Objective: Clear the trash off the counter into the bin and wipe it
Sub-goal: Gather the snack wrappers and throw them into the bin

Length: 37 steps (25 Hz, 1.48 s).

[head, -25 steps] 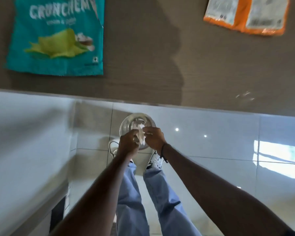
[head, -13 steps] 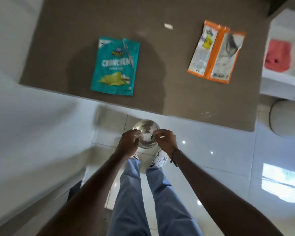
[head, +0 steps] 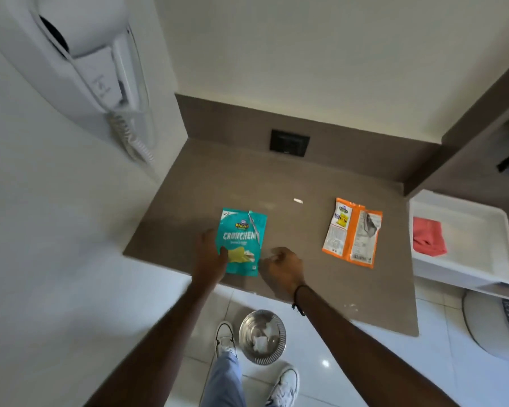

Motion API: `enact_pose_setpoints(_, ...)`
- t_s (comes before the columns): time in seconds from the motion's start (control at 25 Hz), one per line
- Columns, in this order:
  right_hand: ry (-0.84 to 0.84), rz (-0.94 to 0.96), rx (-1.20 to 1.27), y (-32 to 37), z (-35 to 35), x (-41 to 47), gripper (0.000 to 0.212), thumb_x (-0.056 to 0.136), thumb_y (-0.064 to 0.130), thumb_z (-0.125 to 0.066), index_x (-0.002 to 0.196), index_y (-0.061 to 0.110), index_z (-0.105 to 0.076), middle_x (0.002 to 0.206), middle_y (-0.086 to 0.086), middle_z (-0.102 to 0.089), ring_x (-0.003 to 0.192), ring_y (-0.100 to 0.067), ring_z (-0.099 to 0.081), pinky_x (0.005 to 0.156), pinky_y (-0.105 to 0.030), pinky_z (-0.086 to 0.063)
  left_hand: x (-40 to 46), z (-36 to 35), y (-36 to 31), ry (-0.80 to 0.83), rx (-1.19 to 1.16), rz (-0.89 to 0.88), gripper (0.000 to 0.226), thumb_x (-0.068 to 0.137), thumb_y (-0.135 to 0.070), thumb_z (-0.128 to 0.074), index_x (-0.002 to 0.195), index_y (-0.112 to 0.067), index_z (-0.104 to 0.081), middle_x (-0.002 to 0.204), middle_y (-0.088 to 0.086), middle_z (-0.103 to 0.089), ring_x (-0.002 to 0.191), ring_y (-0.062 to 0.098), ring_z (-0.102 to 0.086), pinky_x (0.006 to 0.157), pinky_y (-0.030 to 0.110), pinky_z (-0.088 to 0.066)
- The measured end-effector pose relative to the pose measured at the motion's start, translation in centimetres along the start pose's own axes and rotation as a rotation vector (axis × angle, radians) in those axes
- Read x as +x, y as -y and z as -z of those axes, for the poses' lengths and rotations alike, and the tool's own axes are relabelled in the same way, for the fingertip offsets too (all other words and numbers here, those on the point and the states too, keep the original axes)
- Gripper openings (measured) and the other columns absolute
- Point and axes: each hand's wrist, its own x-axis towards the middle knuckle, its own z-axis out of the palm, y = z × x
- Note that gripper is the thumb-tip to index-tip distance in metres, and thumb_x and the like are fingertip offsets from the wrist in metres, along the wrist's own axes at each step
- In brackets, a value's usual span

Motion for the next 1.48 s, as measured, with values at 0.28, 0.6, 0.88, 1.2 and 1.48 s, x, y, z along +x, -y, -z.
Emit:
enact_pose_setpoints(0.28,0.067,-0.233,0.214,3.6,-4.1,4.8,0.033,0.079,0.002,-0.071,0.113,0.005,-0.070,0.112,-0.017,-0.075,0.097,-0.032,-0.072,0.090,-0.048,-0.060,6.4,-1.4,0.5,0.249,-0.107,0.124,0.031,0.080,0.000,-0.077,0.106,0.003,-0.060,0.116,0.032,-0.066,0.107,0.042,-0.066,0.095,0.053,-0.053)
enact_pose_setpoints(0.6,-0.113,-0.180,0.159,1.8,8.2,6.2,0.023,0.086,0.011,-0.070,0.109,0.011,-0.071,0.107,-0.011,-0.076,0.095,-0.028,-0.074,0.092,-0.047,-0.060,7.8,-6.1,-8.7,0.605,-0.387,0.073,0.027,0.094,0.005,-0.065,0.120,0.006,-0.068,0.121,0.024,-0.073,0.077,0.015,-0.071,0.058,0.010,-0.058)
enact_pose_setpoints(0.88,-0.340,-0.227,0.010,-4.4,20.2,8.6,0.025,0.073,0.015,-0.083,0.090,0.001,-0.072,0.086,-0.006,-0.073,0.081,-0.026,-0.068,0.070,-0.033,-0.055,6.2,-16.5,-19.7,0.574,-0.044,-0.151,0.021,0.085,-0.011,-0.079,0.105,-0.004,-0.074,0.105,0.013,-0.080,0.073,0.016,-0.072,0.054,0.011,-0.049)
enact_pose_setpoints(1.2,-0.289,-0.204,-0.187,-8.4,24.3,12.5,0.048,0.068,0.046,-0.084,0.098,0.015,-0.062,0.088,0.002,-0.066,0.076,-0.017,-0.062,0.060,-0.025,-0.044,4.6,-23.1,-21.6,0.326,0.259,-0.060,0.049,0.069,-0.020,-0.084,0.111,-0.007,-0.061,0.116,0.019,-0.068,0.109,0.040,-0.068,0.092,0.047,-0.059)
enact_pose_setpoints(1.48,0.000,-0.156,0.093,-8.5,24.2,12.8,0.028,0.085,0.014,-0.073,0.112,0.007,-0.073,0.113,-0.015,-0.076,0.101,-0.031,-0.074,0.093,-0.047,-0.060,3.5,-23.0,-21.3,0.583,-0.172,0.125,0.027,0.089,-0.004,-0.070,0.116,-0.002,-0.071,0.115,0.023,-0.076,0.107,0.038,-0.073,0.098,0.053,-0.059)
